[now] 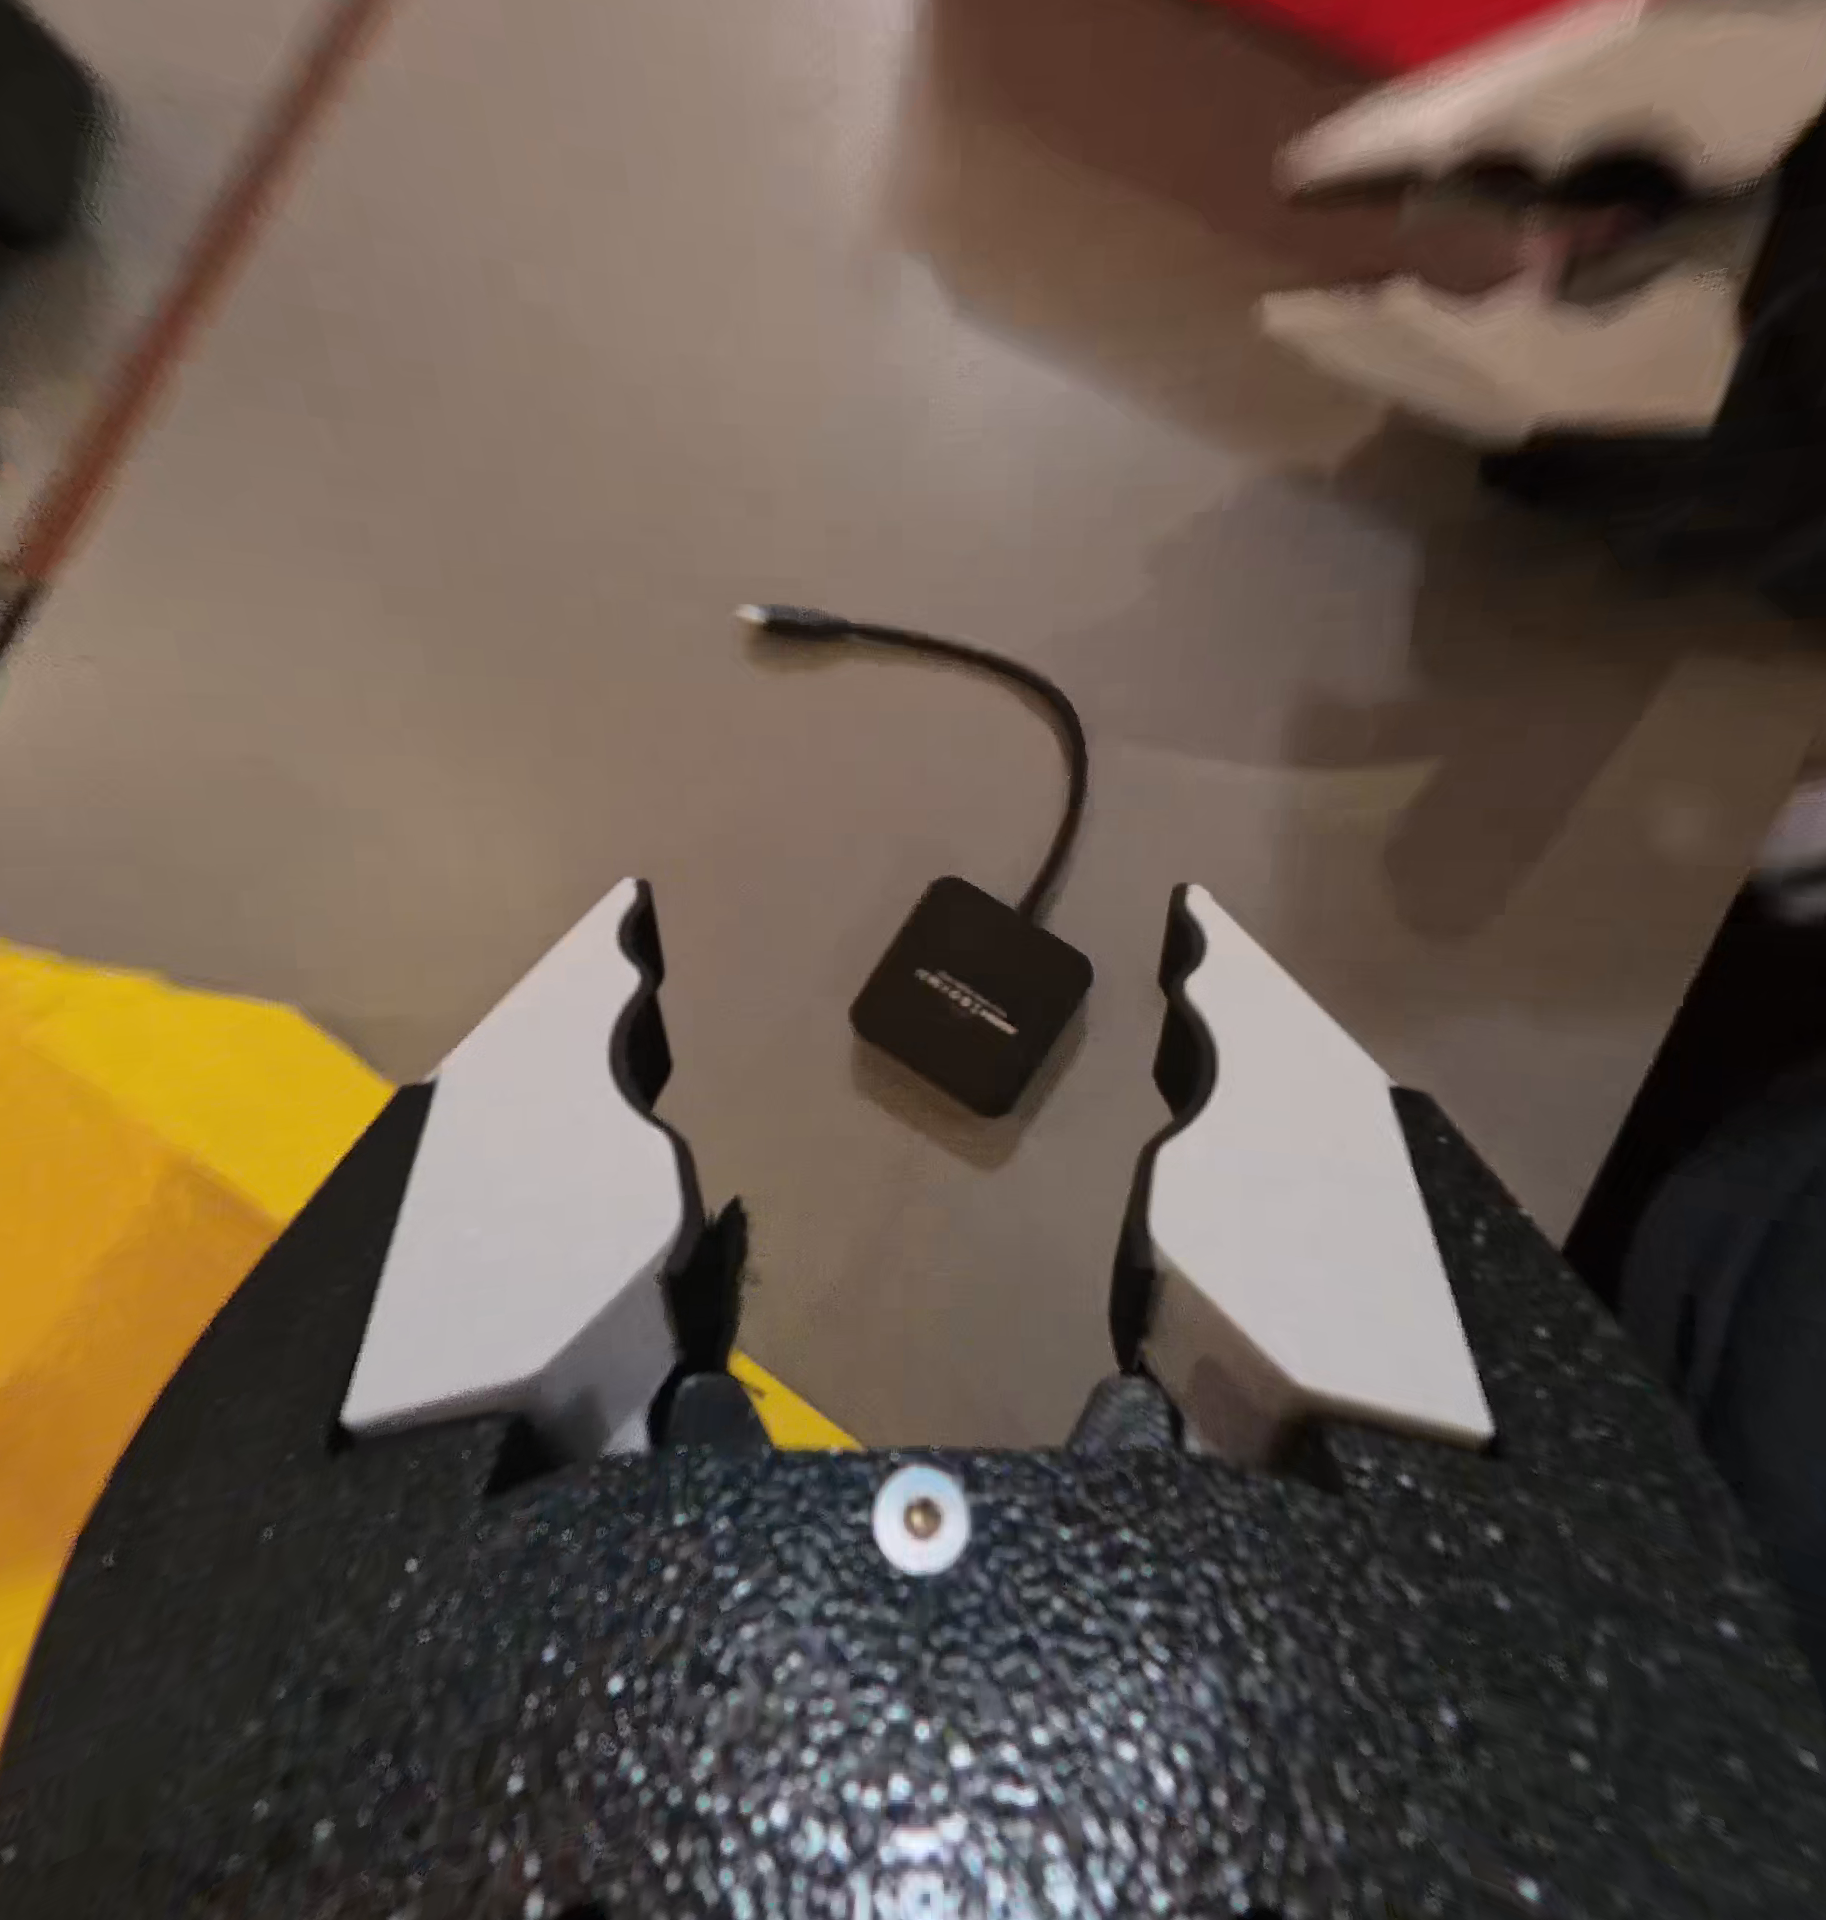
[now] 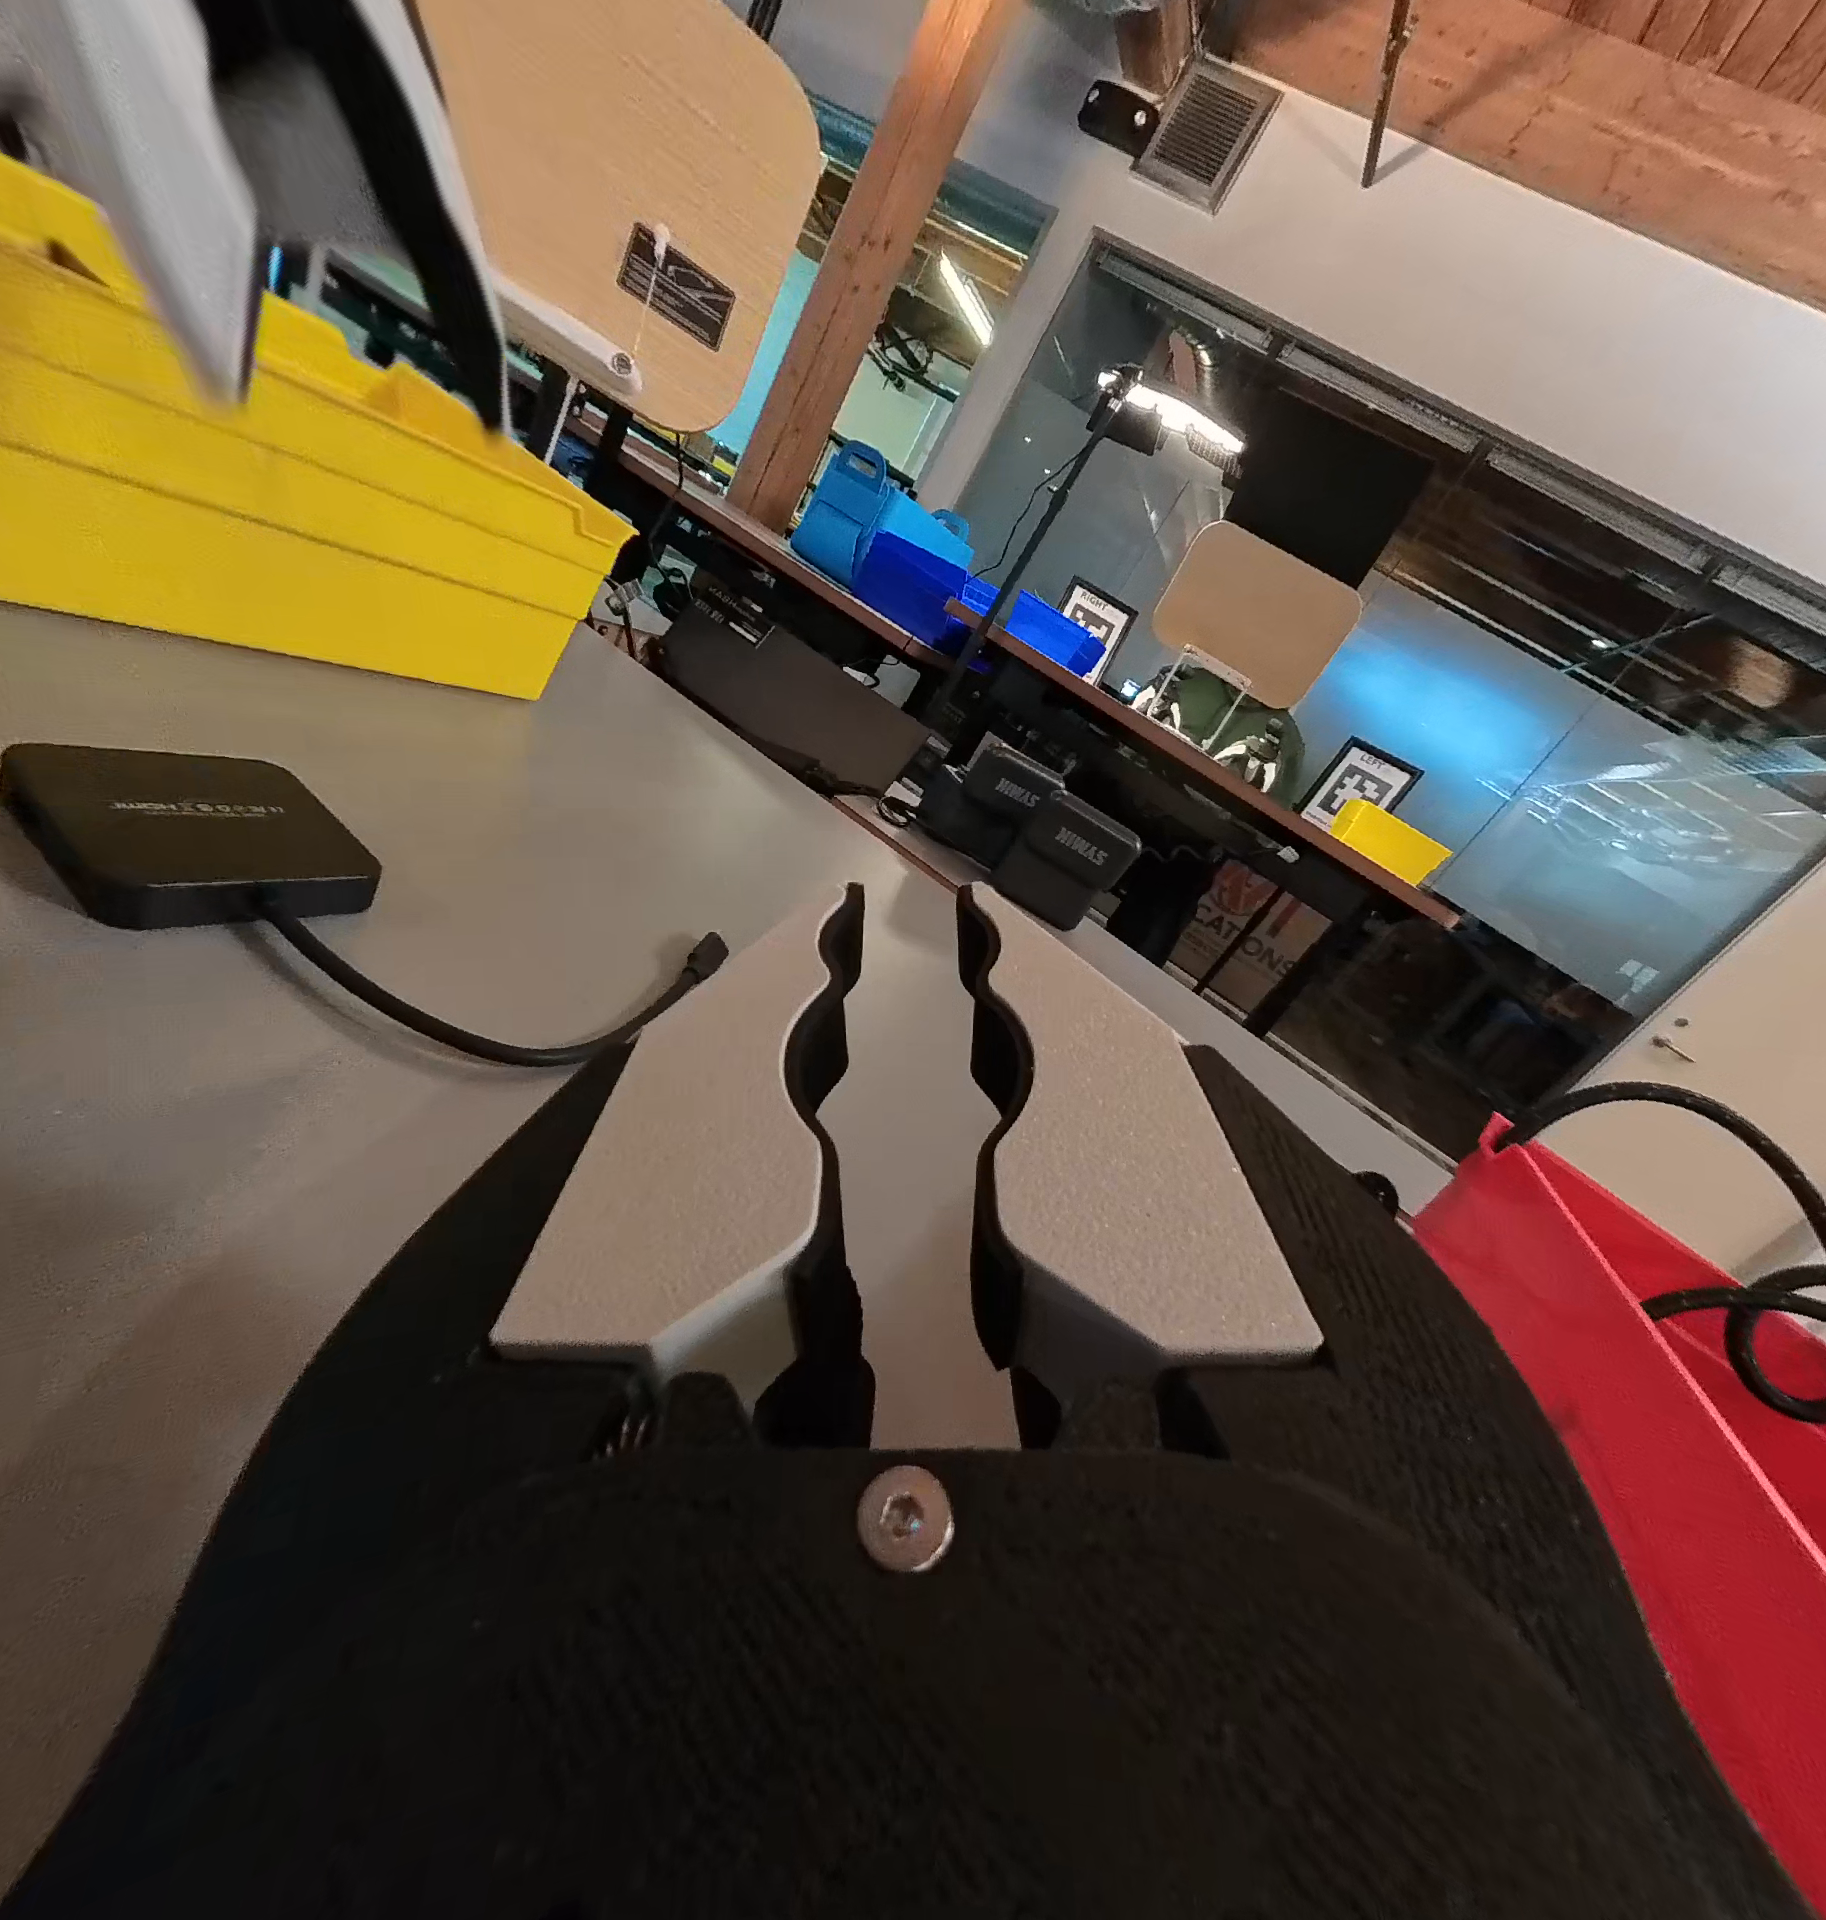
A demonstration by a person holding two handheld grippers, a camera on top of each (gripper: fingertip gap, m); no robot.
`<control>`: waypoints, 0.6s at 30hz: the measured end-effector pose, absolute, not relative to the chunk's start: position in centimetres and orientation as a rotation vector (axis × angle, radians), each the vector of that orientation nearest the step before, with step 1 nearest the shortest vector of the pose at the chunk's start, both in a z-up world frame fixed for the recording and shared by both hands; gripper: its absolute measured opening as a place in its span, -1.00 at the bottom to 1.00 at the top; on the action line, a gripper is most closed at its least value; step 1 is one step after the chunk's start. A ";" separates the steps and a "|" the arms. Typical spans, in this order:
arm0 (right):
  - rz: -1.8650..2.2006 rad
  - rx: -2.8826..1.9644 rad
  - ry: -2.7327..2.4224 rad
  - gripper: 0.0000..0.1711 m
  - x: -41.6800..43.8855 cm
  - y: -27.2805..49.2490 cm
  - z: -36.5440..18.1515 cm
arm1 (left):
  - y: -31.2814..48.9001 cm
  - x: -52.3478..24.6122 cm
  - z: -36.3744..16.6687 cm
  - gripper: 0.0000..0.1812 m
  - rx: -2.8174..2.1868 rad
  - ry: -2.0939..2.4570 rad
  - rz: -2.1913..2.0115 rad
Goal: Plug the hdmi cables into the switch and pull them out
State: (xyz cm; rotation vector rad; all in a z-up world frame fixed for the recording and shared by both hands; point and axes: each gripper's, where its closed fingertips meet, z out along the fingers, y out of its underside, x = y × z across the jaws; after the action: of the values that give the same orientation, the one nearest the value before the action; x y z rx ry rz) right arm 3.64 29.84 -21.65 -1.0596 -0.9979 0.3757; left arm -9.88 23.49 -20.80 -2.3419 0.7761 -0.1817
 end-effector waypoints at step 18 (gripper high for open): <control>0.351 -1.063 -1.022 -0.81 3.4 29.8 -22.1 | 17.7 -29.2 -25.8 -0.47 -2.438 -0.167 -0.170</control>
State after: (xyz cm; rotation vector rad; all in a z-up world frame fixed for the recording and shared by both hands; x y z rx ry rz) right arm 3.39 29.82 -22.07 -1.0630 -1.0221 0.3511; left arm -29.17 17.67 -25.78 -2.4379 -0.1674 -0.1704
